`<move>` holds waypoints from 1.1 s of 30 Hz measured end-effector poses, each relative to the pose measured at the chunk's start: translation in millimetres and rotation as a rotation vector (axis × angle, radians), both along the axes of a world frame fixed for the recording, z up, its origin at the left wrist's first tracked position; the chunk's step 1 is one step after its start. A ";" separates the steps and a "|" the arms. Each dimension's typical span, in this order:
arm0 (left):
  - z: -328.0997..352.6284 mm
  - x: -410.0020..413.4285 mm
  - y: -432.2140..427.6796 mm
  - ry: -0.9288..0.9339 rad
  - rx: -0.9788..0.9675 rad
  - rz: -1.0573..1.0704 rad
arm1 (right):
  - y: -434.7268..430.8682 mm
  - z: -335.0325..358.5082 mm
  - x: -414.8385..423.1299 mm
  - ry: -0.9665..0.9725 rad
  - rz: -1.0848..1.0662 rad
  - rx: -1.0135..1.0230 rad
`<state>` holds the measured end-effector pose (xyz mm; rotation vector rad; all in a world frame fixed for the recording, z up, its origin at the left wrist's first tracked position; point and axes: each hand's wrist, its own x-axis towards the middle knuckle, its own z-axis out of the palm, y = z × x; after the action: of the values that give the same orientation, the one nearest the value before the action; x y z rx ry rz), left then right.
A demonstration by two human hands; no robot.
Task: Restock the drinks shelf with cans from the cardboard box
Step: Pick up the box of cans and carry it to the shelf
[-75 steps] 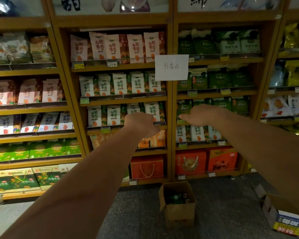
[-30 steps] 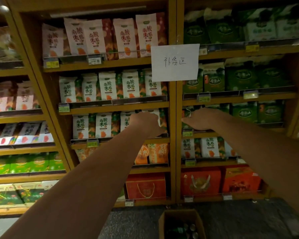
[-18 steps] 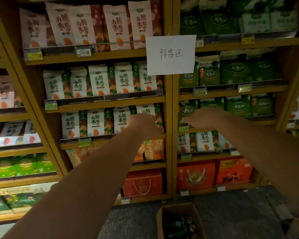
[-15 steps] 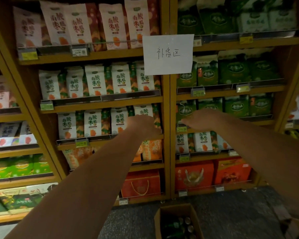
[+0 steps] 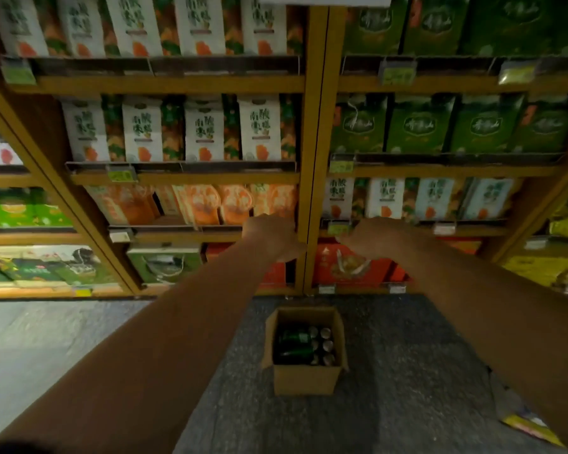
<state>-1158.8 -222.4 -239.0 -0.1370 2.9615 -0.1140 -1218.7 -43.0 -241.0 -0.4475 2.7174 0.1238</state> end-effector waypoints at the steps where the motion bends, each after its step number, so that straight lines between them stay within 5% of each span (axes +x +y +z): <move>1: -16.8 -3.0 2.3 -0.033 0.011 0.001 | 0.7 -19.6 -2.3 -0.030 -0.010 -0.015; 14: -165.4 -31.3 0.8 -0.176 0.026 0.024 | 5.6 -155.8 -35.1 -0.228 0.052 0.010; 25: -252.4 -119.5 -47.8 -0.356 0.093 -0.038 | -22.4 -242.4 -108.8 -0.340 -0.168 0.029; 33: -342.9 -160.8 -51.9 -0.495 0.134 0.129 | -18.7 -339.0 -166.0 -0.437 -0.195 0.048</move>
<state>-1319.6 -274.3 -581.9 -0.2418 2.4498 0.0600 -1384.7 -61.7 -580.0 -0.1679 2.3052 0.0331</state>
